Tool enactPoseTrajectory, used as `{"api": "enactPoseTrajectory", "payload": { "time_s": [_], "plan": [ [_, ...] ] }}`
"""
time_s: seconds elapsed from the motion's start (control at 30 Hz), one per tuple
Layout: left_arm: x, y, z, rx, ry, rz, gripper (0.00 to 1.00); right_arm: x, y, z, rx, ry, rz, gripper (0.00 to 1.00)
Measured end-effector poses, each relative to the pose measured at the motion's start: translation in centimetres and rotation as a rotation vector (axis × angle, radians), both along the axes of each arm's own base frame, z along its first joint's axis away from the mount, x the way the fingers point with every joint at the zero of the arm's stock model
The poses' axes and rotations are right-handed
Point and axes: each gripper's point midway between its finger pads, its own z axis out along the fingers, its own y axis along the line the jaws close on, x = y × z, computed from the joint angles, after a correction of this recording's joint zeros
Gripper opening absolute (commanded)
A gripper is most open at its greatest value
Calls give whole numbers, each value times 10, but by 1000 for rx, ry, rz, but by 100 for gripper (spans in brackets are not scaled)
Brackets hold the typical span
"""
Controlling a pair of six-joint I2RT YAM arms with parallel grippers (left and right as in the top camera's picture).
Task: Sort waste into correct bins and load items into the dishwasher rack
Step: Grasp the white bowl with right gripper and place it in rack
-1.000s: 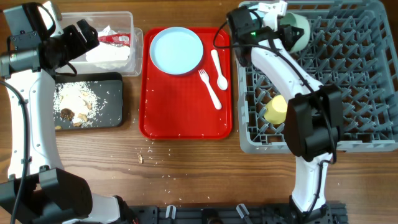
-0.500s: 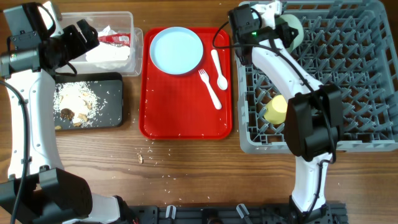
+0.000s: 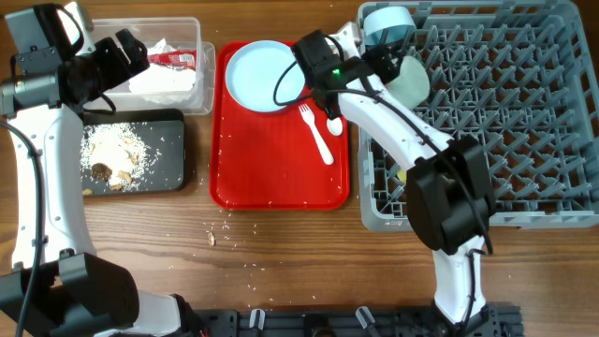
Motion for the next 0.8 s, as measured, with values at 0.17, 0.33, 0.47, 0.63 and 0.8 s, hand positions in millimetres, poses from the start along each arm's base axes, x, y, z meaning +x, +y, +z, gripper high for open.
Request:
{"api": "enactPoseTrajectory", "payload": {
  "time_s": [0.17, 0.33, 0.47, 0.63, 0.8],
  "plan": [
    [0, 0, 0, 0, 0, 0, 100, 31, 102, 19, 772, -112, 198, 55],
    [0, 0, 0, 0, 0, 0, 100, 36, 161, 8, 1128, -63, 252, 41],
    [0, 0, 0, 0, 0, 0, 100, 28, 171, -77, 1149, 102, 161, 34],
    [0, 0, 0, 0, 0, 0, 100, 22, 169, -104, 1148, 150, 107, 28],
    [0, 0, 0, 0, 0, 0, 100, 17, 163, -129, 1145, 187, 43, 19]
  ]
}}
